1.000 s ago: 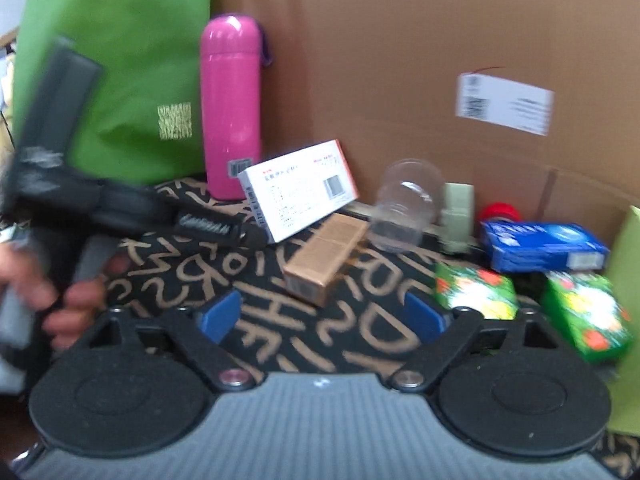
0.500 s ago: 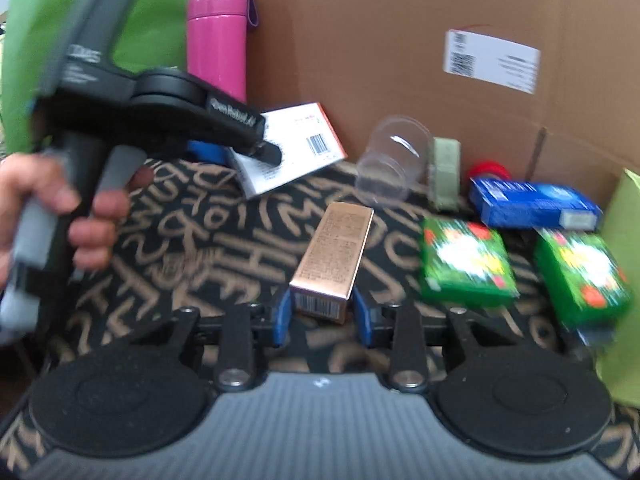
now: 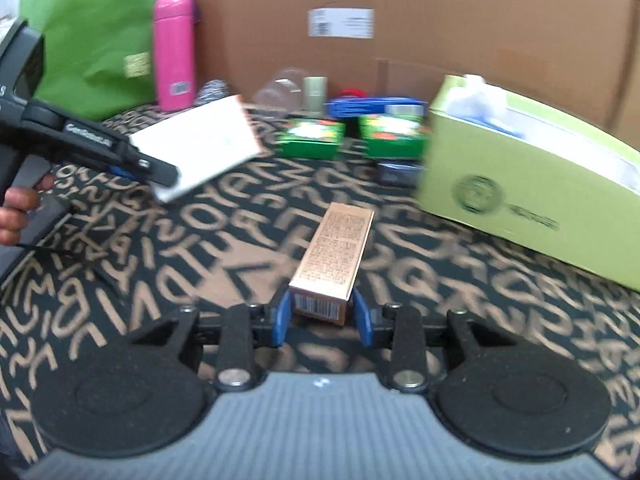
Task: Organize objects
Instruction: 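Grasp the tan box with the right tool while the left tool grasps the white-orange medicine box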
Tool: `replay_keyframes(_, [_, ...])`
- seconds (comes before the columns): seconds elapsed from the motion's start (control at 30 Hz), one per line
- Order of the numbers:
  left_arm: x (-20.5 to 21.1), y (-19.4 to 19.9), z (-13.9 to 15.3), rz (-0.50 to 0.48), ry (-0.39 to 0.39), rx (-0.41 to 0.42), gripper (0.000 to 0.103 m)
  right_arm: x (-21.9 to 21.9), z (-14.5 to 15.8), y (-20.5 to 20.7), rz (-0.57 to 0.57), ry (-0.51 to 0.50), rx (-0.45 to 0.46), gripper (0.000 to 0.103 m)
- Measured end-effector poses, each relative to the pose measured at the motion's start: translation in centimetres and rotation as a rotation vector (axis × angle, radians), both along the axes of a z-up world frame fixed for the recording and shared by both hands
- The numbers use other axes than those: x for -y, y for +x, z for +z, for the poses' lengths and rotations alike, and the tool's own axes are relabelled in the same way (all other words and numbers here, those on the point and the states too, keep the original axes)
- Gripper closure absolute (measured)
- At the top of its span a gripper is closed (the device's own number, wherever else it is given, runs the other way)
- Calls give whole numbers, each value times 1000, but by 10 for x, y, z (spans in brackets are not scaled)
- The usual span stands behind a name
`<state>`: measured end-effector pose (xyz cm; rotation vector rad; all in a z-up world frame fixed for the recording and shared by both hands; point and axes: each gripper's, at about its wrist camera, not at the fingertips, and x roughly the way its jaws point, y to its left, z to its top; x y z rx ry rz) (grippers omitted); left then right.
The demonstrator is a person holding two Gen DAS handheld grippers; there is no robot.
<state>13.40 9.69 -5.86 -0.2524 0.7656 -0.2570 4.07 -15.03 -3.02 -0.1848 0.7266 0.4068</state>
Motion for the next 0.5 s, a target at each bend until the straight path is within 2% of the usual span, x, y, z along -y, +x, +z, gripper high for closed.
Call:
replay_keyframes(0.03, [-1,-1,2,52,33,27,29,5,1,-3,-19,-2,11,69])
replay_keyframes(0.07, [-4,-4,5,92,67,50,29,10,2,-6,-32,-5,25,67])
replay_keyframes(0.1, [-3,-1,8,109,94,64,29,12,4,-8,-41,-2,40,61])
replay_keyframes(0.13, [-4,0,10,106,108,73,29,14,4,-10,-46,6,52,56])
replay_keyframes(0.27, [16,10,12,53,191,97,23,11,1,-5,-31,14,59,54])
replay_keyframes(0.4, [33,21,1,-14,276,61,23,4,-1,3,-34,14,55,54])
replay_keyframes(0.5, [42,31,-9,-19,323,35,23,1,-2,10,-57,24,51,54])
